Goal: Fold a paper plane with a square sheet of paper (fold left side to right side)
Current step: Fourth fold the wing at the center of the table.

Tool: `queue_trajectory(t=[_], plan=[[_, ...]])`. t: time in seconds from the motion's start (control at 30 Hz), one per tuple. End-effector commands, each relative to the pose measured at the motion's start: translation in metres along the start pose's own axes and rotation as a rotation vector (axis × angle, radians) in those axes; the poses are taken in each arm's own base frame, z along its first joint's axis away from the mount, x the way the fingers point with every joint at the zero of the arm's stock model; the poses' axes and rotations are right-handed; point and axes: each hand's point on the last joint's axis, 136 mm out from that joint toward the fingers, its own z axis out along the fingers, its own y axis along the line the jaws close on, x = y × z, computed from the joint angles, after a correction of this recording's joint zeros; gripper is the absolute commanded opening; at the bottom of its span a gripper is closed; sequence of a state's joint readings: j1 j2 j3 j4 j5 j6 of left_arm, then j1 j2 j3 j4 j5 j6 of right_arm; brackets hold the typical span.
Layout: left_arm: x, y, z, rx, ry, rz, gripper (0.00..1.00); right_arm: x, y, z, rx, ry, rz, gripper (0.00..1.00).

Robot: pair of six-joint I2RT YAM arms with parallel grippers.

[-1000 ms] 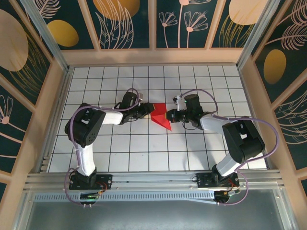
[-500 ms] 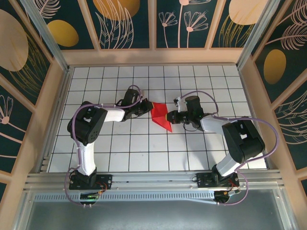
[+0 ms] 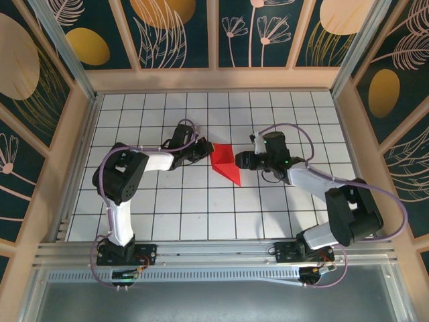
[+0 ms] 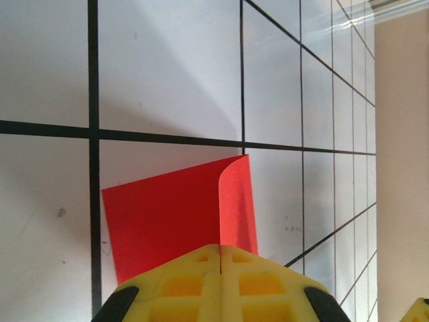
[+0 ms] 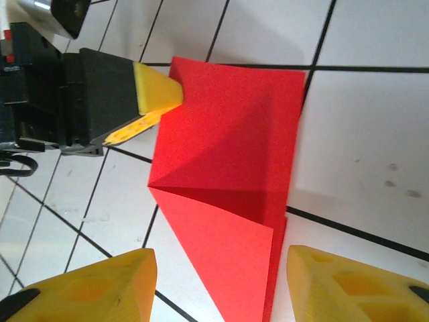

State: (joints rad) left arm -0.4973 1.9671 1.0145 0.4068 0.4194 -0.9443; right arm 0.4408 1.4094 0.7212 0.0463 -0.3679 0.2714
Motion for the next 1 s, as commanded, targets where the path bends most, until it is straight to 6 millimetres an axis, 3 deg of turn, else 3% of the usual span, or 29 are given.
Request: queue_trajectory(t=[0.0,0.3,0.5,0.97], plan=[[0.0,-0.012,-0.01,0.032,0.004,-0.028,0.0,0.005,-0.003,-0.012,0.157,0.028,-0.083,0.54],[0.0,-0.018,-0.013,0.047,0.013,-0.035,0.0,0.038,0.031,0.013,0.385,0.104,-0.293,0.54],[0.001,-0.02,-0.013,0.052,0.02,-0.036,0.0,0.052,0.031,0.038,0.537,0.139,-0.393,0.54],[-0.001,-0.032,-0.018,0.076,0.022,-0.032,0.0,0.054,0.021,0.053,0.601,0.101,-0.401,0.53]])
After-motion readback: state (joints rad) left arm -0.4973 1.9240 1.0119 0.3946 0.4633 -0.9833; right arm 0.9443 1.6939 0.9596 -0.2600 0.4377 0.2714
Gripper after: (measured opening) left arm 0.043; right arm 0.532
